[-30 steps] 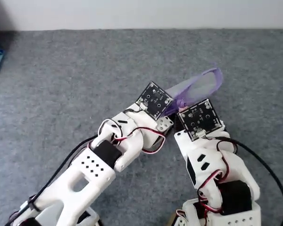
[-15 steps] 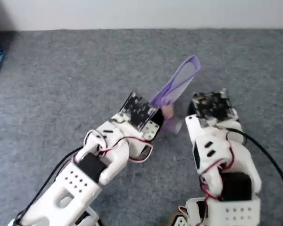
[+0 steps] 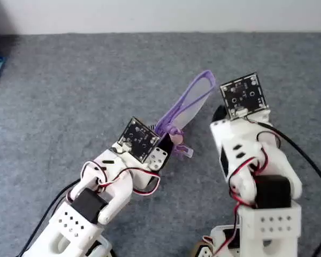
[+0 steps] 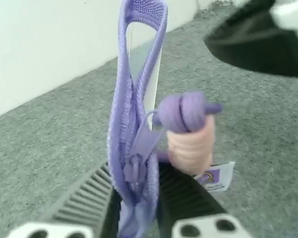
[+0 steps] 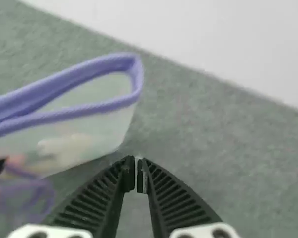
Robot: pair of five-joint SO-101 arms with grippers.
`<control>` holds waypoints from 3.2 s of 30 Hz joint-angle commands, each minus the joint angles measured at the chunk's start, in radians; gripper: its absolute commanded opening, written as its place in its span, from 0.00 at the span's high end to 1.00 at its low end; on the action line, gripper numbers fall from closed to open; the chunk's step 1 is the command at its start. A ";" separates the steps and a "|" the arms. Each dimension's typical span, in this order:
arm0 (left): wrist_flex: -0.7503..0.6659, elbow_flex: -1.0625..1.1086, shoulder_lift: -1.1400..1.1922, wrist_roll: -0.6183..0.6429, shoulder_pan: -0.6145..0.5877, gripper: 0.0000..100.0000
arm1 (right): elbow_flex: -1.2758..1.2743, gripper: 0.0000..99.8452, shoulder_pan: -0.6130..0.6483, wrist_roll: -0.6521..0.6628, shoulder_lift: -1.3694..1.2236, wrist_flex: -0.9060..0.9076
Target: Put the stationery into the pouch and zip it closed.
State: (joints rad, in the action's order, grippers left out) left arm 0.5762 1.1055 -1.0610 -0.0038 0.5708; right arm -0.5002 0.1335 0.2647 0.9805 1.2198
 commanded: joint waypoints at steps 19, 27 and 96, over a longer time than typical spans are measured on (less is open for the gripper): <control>0.002 -0.012 -0.017 0.003 -0.006 0.99 | 0.226 0.85 0.461 -0.221 -0.077 0.171; 0.002 -0.012 -0.021 0.003 -0.008 0.99 | 0.226 0.91 0.452 -0.213 -0.143 0.151; 0.068 -0.068 -0.025 0.008 -0.015 0.89 | 0.292 0.99 -0.222 0.161 -0.621 -0.367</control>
State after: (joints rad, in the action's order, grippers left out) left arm 0.6391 1.0702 -1.0656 -0.0038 0.5631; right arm -0.2501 -0.0844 0.4196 0.3606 0.7994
